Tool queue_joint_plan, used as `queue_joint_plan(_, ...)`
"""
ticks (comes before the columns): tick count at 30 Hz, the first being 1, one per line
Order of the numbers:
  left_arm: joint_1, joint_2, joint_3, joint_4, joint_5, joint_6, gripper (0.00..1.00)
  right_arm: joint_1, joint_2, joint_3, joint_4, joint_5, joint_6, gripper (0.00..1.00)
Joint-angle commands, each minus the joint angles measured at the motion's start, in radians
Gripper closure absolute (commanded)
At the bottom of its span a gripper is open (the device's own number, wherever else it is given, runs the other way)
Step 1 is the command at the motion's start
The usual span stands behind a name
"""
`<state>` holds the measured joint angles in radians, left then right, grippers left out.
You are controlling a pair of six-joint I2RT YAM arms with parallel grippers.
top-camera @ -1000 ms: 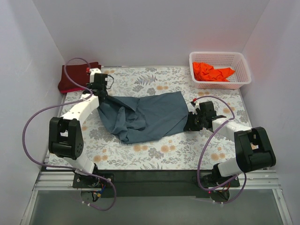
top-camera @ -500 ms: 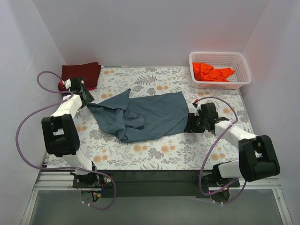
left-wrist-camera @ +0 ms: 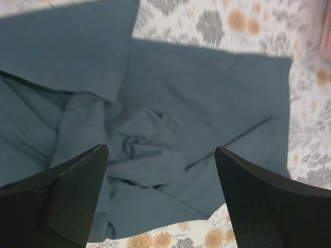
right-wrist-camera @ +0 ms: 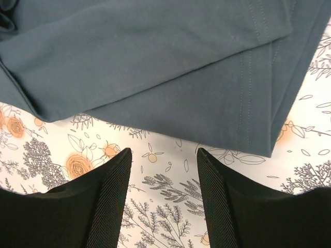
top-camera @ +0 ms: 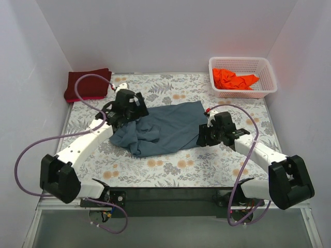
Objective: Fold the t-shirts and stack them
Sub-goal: Flatten the tshirt out
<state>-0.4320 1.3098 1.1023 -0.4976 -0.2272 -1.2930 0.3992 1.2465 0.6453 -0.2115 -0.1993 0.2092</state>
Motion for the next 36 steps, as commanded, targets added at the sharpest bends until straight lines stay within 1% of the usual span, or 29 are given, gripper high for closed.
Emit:
queue_joint_plan(1,-0.113,0.103,0.002,-0.071,-0.027,-0.065,0.16,0.013,0.024,0.017,0.015,0.015,-0.017,0.39)
queue_joint_plan(2,-0.14,0.165,0.037,-0.087,-0.068,-0.057,0.16,0.015,0.034,0.008,0.027,0.012,-0.016,0.39)
queue_joint_plan(3,-0.19,0.204,0.062,-0.11,-0.11,-0.052,0.16,0.015,0.039,-0.001,0.038,0.009,-0.013,0.39)
queue_joint_plan(4,-0.209,0.236,0.086,-0.11,-0.11,-0.046,0.16,0.016,0.044,-0.001,0.038,0.008,-0.014,0.39)
queue_joint_plan(5,-0.227,0.267,0.109,-0.133,-0.159,-0.04,0.16,0.016,0.048,-0.01,0.046,0.008,-0.014,0.39)
queue_joint_plan(6,-0.267,0.329,0.16,-0.146,-0.178,-0.023,0.16,0.016,0.051,-0.012,0.047,0.005,-0.014,0.39)
queue_joint_plan(7,-0.286,0.356,0.181,-0.171,-0.207,-0.014,0.16,0.016,0.056,-0.013,0.05,0.003,-0.014,0.39)
queue_joint_plan(8,-0.301,0.388,0.207,-0.188,-0.265,-0.006,0.17,0.016,0.06,-0.015,0.053,0.004,-0.016,0.39)
queue_joint_plan(9,-0.332,0.438,0.25,-0.205,-0.293,0.01,0.17,0.016,0.06,-0.018,0.057,0.006,-0.017,0.4)
queue_joint_plan(11,-0.353,0.494,0.296,-0.26,-0.326,0.021,0.17,0.016,0.064,-0.018,0.055,0.001,-0.019,0.39)
queue_joint_plan(12,-0.372,0.514,0.332,-0.275,-0.372,0.03,0.17,0.018,0.062,-0.019,0.058,0.0,-0.018,0.39)
queue_joint_plan(13,-0.381,0.56,0.346,-0.301,-0.392,0.046,0.18,0.017,0.062,-0.019,0.057,0.0,-0.019,0.39)
queue_joint_plan(15,-0.396,0.603,0.373,-0.332,-0.447,0.055,0.18,0.018,0.062,-0.021,0.057,-0.002,-0.019,0.39)
queue_joint_plan(17,-0.415,0.655,0.401,-0.376,-0.472,0.058,0.19,0.016,0.06,-0.022,0.06,-0.003,-0.018,0.4)
queue_joint_plan(20,-0.432,0.693,0.409,-0.423,-0.514,0.049,0.21,0.018,0.057,-0.03,0.061,-0.005,-0.014,0.39)
queue_joint_plan(24,-0.441,0.698,0.386,-0.444,-0.546,0.035,0.23,0.017,0.057,-0.032,0.064,-0.008,-0.014,0.4)
queue_joint_plan(25,-0.441,0.697,0.381,-0.449,-0.554,0.034,0.27,0.016,0.059,-0.032,0.066,-0.009,-0.011,0.39)
queue_joint_plan(27,-0.441,0.691,0.369,-0.452,-0.567,0.035,0.32,0.018,0.059,-0.033,0.067,-0.012,-0.01,0.39)
queue_joint_plan(30,-0.441,0.671,0.363,-0.479,-0.604,0.026,0.58,0.017,0.057,-0.036,0.069,-0.012,-0.005,0.39)
queue_joint_plan(31,-0.441,0.655,0.361,-0.511,-0.624,-0.004,0.79,0.018,0.056,-0.036,0.069,-0.012,-0.007,0.39)
queue_joint_plan(32,-0.441,0.639,0.361,-0.525,-0.642,-0.018,0.86,0.018,0.054,-0.036,0.069,-0.012,-0.004,0.4)
queue_joint_plan(33,-0.441,0.62,0.349,-0.539,-0.674,-0.034,0.92,0.018,0.054,-0.036,0.067,-0.012,-0.005,0.39)
queue_joint_plan(34,-0.439,0.567,0.341,-0.559,-0.685,-0.063,0.97,0.018,0.051,-0.036,0.066,-0.014,-0.005,0.39)
queue_joint_plan(35,-0.438,0.54,0.331,-0.573,-0.693,-0.084,1.0,0.018,0.047,-0.035,0.067,-0.014,-0.004,0.4)
queue_joint_plan(36,-0.435,0.51,0.32,-0.588,-0.698,-0.104,1.0,0.018,0.045,-0.035,0.067,-0.014,-0.001,0.4)
